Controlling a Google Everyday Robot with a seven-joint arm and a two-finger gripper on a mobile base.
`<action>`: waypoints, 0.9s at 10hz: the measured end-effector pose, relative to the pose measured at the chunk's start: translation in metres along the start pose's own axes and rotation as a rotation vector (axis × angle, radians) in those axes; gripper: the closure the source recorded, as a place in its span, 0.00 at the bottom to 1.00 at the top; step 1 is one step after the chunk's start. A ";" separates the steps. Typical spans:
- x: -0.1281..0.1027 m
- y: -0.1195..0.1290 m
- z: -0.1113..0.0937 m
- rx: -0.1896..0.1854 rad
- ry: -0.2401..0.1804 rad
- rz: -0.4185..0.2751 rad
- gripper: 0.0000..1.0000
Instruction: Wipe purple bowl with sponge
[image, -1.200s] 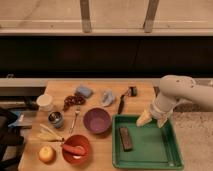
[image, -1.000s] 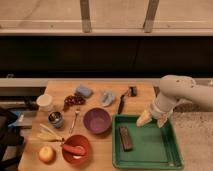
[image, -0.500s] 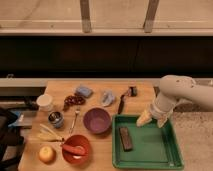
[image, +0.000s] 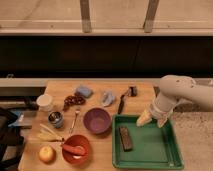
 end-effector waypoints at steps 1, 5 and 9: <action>0.000 0.000 0.000 0.000 0.000 0.000 0.30; 0.000 0.000 0.000 0.001 -0.001 -0.001 0.30; -0.016 0.010 -0.014 0.013 -0.167 -0.053 0.30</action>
